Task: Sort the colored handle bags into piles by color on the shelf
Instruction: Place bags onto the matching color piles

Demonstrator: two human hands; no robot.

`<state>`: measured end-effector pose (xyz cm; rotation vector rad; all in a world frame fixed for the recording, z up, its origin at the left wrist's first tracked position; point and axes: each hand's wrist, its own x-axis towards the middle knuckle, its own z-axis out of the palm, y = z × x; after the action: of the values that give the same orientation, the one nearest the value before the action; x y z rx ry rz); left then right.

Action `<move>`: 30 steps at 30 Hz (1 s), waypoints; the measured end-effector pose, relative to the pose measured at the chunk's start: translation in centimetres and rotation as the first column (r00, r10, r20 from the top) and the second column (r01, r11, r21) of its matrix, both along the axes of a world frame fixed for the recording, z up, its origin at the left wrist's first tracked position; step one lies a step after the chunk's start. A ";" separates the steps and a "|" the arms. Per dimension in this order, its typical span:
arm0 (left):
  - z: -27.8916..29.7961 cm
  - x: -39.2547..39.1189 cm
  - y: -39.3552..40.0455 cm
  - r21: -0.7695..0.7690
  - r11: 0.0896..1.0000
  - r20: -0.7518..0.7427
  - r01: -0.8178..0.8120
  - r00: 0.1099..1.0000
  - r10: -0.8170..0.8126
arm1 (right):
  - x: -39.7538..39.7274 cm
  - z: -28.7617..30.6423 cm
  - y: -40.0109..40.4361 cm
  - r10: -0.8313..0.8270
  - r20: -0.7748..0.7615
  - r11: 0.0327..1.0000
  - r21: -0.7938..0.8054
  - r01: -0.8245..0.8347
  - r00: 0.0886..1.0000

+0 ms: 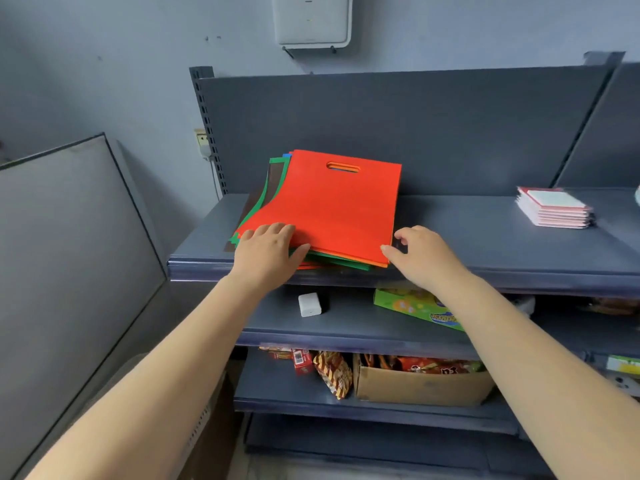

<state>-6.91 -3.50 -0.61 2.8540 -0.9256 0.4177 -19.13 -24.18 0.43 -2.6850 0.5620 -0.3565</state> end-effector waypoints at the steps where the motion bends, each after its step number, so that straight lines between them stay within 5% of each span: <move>1: -0.4 0.6 -0.4 -0.011 1.000 -0.008 0.012 1.000 -0.012 | 0.7 -0.3 -0.5 -0.028 0.004 0.999 0.039 0.028 1.000; 8: -1.6 2.8 -2.0 -0.128 0.981 0.002 0.147 0.989 -0.148 | 5.0 -2.0 -2.6 -0.170 0.080 0.954 0.263 0.144 0.982; 19: -1.3 4.6 -3.7 -0.183 0.944 -0.042 0.274 0.957 -0.286 | 6.7 -1.8 -5.7 -0.313 0.188 0.929 0.265 0.259 0.931; 30: -0.6 9.8 -1.1 -0.243 0.951 -0.262 -0.192 0.957 0.126 | 4.8 -2.8 -9.5 -0.485 0.319 0.844 0.415 0.341 0.814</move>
<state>2.86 -4.63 -1.20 2.6618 -0.5493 0.1808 -14.29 -33.63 -2.41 -2.0450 0.9822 -0.8440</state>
